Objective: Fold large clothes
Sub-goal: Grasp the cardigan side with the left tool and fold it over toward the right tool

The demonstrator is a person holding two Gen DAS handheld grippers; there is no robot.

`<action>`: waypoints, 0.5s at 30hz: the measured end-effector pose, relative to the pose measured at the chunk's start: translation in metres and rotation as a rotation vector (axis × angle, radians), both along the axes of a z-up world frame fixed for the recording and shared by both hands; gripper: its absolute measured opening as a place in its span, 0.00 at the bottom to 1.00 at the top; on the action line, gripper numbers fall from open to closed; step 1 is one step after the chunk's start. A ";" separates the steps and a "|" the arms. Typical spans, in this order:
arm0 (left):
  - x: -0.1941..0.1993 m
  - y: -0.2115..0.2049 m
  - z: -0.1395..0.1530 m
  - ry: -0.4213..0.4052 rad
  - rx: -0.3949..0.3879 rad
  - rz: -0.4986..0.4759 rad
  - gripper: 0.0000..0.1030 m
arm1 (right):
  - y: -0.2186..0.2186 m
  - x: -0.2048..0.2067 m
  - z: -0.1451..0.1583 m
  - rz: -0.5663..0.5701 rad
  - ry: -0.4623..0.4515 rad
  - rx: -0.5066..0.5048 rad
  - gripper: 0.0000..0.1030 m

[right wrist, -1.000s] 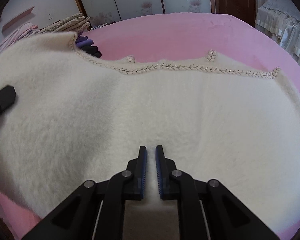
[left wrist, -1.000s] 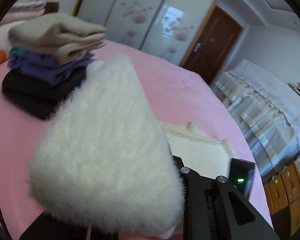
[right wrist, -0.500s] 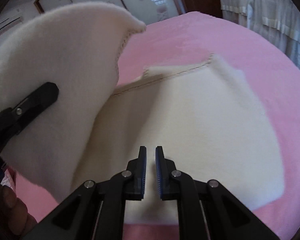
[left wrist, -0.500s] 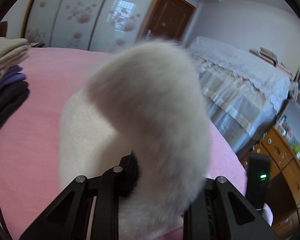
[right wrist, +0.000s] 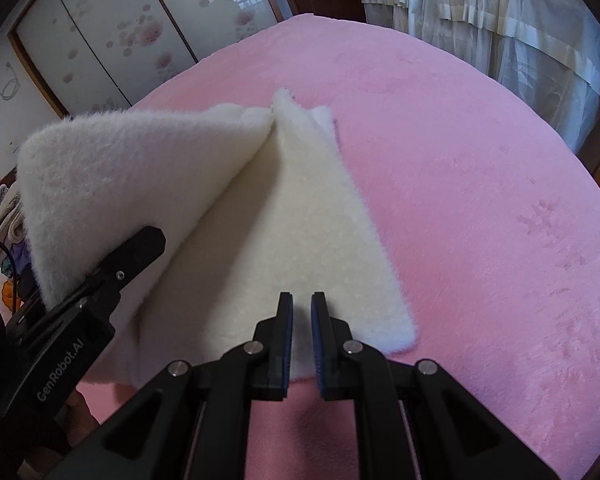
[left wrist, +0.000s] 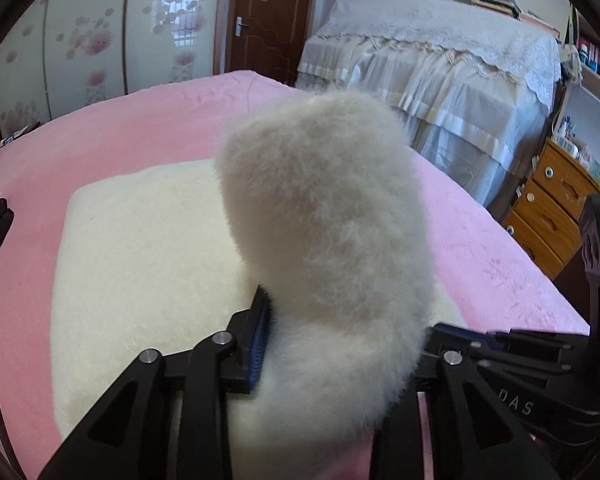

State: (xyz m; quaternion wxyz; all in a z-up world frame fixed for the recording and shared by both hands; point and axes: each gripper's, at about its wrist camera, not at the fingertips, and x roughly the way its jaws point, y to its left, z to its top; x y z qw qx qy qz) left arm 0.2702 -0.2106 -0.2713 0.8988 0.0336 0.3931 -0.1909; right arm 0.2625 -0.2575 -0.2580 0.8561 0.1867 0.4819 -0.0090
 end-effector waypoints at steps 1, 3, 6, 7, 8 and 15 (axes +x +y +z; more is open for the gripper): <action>0.001 0.000 0.003 0.015 0.002 -0.012 0.37 | -0.001 0.000 0.003 0.000 -0.005 0.000 0.09; -0.001 0.002 0.014 0.039 -0.009 -0.034 0.51 | 0.003 -0.003 0.013 0.010 -0.016 0.010 0.09; -0.008 0.005 0.030 0.080 -0.044 -0.063 0.67 | 0.002 -0.008 0.026 0.015 -0.036 -0.004 0.09; -0.011 0.006 0.037 0.097 -0.053 -0.068 0.71 | 0.002 -0.008 0.032 0.017 -0.041 -0.011 0.09; -0.014 0.006 0.042 0.111 -0.058 -0.066 0.76 | 0.002 -0.009 0.037 0.018 -0.043 -0.012 0.09; -0.024 0.017 0.092 0.207 0.007 0.029 0.84 | 0.001 -0.013 0.076 0.030 -0.023 -0.059 0.12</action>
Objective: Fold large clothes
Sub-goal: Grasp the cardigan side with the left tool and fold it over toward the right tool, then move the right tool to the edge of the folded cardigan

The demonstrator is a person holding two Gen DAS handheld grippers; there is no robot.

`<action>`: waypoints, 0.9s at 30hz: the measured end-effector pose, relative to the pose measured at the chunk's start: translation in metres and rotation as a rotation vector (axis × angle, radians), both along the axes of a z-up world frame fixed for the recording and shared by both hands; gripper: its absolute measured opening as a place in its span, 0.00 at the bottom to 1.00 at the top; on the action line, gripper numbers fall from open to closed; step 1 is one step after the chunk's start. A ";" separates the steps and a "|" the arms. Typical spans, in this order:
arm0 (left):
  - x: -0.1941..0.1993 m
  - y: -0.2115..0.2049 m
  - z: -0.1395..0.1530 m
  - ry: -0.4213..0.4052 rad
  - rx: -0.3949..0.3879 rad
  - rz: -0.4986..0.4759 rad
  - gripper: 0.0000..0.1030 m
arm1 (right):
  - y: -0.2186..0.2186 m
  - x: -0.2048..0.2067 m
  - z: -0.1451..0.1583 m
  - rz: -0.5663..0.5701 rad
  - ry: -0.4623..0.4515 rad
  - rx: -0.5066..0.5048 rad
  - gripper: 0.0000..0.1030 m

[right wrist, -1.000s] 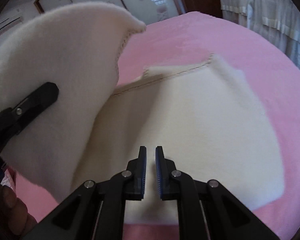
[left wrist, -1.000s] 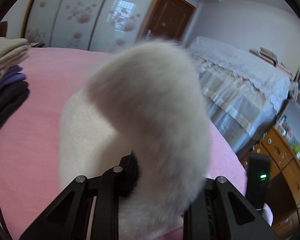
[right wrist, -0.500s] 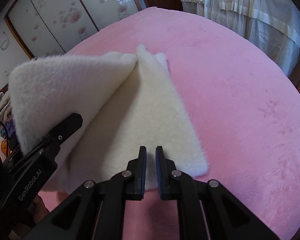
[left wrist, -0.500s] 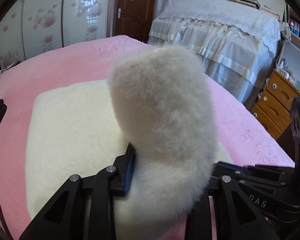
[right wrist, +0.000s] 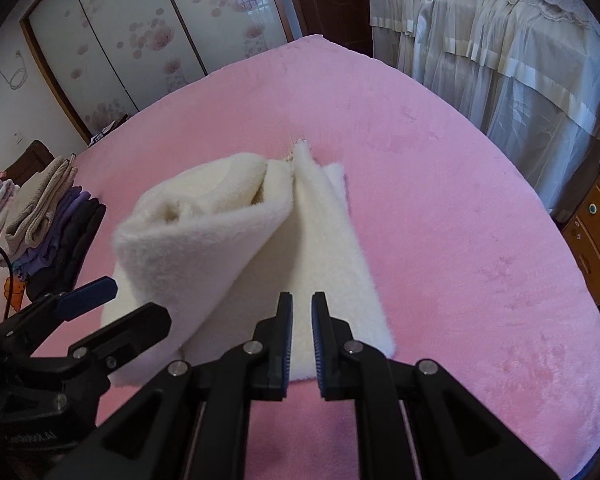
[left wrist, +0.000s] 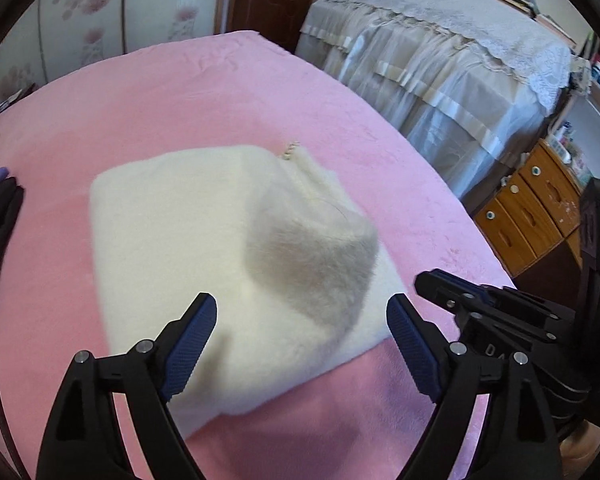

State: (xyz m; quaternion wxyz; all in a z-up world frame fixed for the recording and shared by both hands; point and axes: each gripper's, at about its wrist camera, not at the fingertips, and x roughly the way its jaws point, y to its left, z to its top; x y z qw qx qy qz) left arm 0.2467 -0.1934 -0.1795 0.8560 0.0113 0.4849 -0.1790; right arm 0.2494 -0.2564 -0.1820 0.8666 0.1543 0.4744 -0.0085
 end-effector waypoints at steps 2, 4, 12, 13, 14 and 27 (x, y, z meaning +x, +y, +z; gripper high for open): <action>-0.003 0.006 0.017 0.004 0.026 0.021 0.84 | 0.002 0.000 0.014 0.016 0.013 -0.005 0.26; -0.004 0.012 0.034 0.007 0.057 0.054 0.84 | 0.006 -0.001 0.029 0.038 0.017 -0.008 0.39; -0.016 0.067 0.089 -0.039 0.132 0.224 0.91 | 0.019 -0.004 0.079 0.129 -0.034 0.001 0.80; -0.017 0.075 0.089 -0.043 0.140 0.252 0.92 | 0.022 -0.002 0.081 0.139 -0.037 -0.001 0.81; -0.016 0.085 0.085 -0.039 0.142 0.286 0.92 | 0.024 0.002 0.081 0.150 -0.041 -0.001 0.81; 0.021 0.098 0.002 0.069 0.172 0.527 0.92 | 0.046 0.103 0.003 0.223 0.209 0.084 0.84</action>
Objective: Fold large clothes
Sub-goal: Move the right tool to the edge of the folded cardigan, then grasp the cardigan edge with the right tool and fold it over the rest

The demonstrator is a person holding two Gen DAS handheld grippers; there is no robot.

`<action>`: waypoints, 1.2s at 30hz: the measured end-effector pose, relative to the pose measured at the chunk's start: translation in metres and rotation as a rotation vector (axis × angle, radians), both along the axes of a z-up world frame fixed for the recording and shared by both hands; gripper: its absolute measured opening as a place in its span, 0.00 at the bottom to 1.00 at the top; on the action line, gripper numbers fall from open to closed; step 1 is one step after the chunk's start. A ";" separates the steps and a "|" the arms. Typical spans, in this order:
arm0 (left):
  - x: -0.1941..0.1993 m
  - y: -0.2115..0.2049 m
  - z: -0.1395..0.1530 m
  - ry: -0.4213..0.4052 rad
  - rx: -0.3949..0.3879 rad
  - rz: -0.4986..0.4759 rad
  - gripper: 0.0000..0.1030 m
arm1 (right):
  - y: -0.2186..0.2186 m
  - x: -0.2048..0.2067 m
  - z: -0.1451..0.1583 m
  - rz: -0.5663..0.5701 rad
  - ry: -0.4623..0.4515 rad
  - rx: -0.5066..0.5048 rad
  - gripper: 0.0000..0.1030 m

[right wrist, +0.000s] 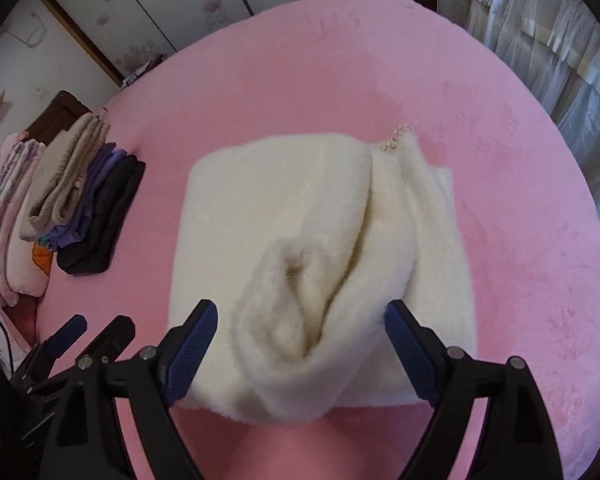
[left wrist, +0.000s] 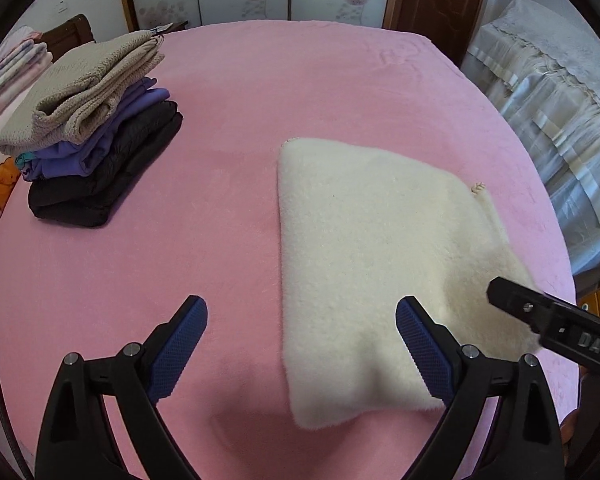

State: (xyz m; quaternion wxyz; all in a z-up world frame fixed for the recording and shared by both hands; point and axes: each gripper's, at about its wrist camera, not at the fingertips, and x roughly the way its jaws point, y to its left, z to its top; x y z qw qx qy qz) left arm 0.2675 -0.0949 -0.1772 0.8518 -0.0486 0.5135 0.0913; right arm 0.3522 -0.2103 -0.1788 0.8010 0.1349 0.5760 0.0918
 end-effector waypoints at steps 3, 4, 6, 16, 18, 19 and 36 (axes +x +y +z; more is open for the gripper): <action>0.007 -0.008 -0.011 0.023 0.011 0.001 0.92 | 0.000 0.012 -0.018 0.033 0.081 -0.039 0.84; 0.008 -0.010 -0.013 0.029 0.016 -0.001 0.92 | -0.004 0.014 -0.022 0.039 0.098 -0.024 0.84; 0.010 -0.015 -0.018 0.039 0.021 -0.003 0.92 | -0.013 0.016 -0.028 0.057 0.124 -0.054 0.81; 0.016 -0.013 -0.041 0.068 0.006 0.020 0.92 | -0.049 -0.006 -0.015 0.133 0.003 0.197 0.18; 0.016 -0.015 -0.042 0.057 -0.012 0.012 0.92 | -0.051 -0.017 0.000 0.157 -0.075 0.179 0.18; 0.016 -0.016 -0.043 0.050 -0.023 0.006 0.92 | -0.053 -0.025 0.007 0.166 -0.118 0.158 0.18; 0.020 -0.051 -0.094 0.022 0.037 -0.076 1.00 | -0.104 -0.048 -0.082 0.113 -0.155 0.020 0.25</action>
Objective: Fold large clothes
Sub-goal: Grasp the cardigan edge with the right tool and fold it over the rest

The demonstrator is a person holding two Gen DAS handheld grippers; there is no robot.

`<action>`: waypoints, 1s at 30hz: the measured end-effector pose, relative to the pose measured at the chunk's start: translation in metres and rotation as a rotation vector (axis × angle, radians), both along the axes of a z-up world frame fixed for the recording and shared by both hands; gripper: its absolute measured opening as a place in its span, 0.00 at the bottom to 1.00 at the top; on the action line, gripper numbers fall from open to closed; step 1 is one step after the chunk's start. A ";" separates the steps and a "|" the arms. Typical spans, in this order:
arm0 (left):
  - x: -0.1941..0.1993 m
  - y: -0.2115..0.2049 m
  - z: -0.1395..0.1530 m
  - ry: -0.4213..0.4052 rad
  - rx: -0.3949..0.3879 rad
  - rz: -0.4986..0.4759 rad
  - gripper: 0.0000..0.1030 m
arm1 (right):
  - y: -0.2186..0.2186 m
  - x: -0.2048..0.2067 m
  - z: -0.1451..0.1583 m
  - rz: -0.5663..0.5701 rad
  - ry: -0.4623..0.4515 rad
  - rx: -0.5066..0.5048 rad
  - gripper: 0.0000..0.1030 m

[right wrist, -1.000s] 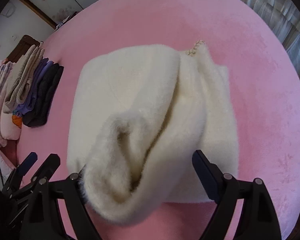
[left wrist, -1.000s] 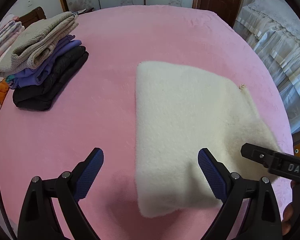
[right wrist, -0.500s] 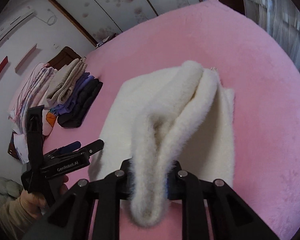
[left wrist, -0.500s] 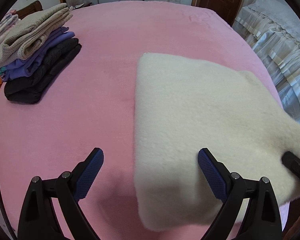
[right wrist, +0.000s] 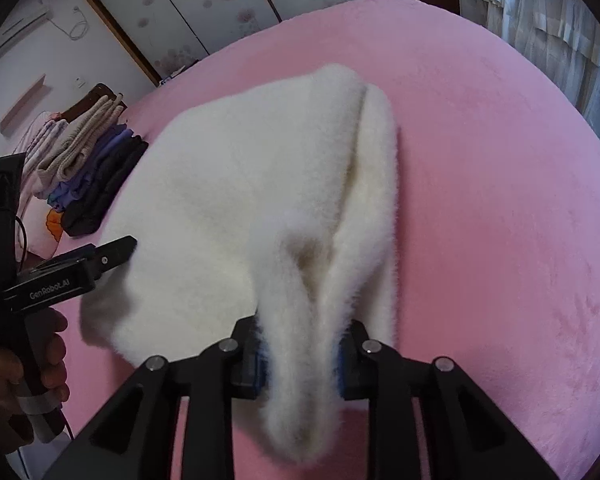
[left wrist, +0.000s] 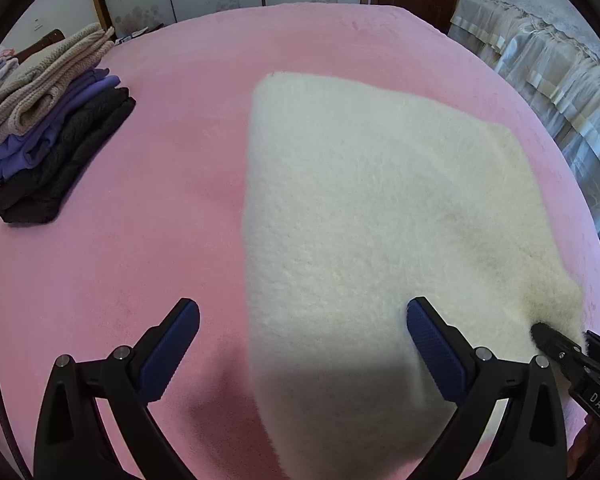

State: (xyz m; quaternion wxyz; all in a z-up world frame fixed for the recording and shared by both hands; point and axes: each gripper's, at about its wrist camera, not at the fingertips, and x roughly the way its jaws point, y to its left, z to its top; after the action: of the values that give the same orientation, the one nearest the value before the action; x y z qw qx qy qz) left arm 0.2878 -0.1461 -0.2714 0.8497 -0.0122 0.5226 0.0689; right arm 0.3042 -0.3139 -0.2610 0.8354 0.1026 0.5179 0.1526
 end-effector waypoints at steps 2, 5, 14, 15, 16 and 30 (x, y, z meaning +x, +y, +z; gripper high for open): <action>0.001 0.003 0.003 0.007 -0.009 0.010 1.00 | -0.001 0.003 0.003 -0.008 0.024 0.002 0.32; 0.003 0.009 0.010 0.039 -0.013 0.008 1.00 | 0.001 0.006 0.019 0.006 0.048 -0.041 0.41; -0.032 -0.001 0.051 0.069 0.058 -0.051 0.99 | 0.014 -0.021 0.079 0.047 -0.087 -0.176 0.19; -0.039 -0.004 0.052 0.070 0.049 -0.053 0.99 | 0.021 -0.024 0.082 0.070 -0.091 -0.151 0.11; -0.044 -0.006 0.052 0.066 0.042 -0.058 0.99 | 0.025 -0.026 0.081 0.096 -0.088 -0.143 0.05; -0.042 -0.010 -0.012 0.151 0.001 -0.062 0.95 | 0.011 -0.019 0.009 0.098 0.064 -0.164 0.00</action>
State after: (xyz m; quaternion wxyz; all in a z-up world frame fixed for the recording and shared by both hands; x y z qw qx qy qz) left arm 0.2456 -0.1563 -0.2836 0.8096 0.0094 0.5854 0.0433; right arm 0.2855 -0.3032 -0.2518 0.8155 0.0133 0.5596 0.1473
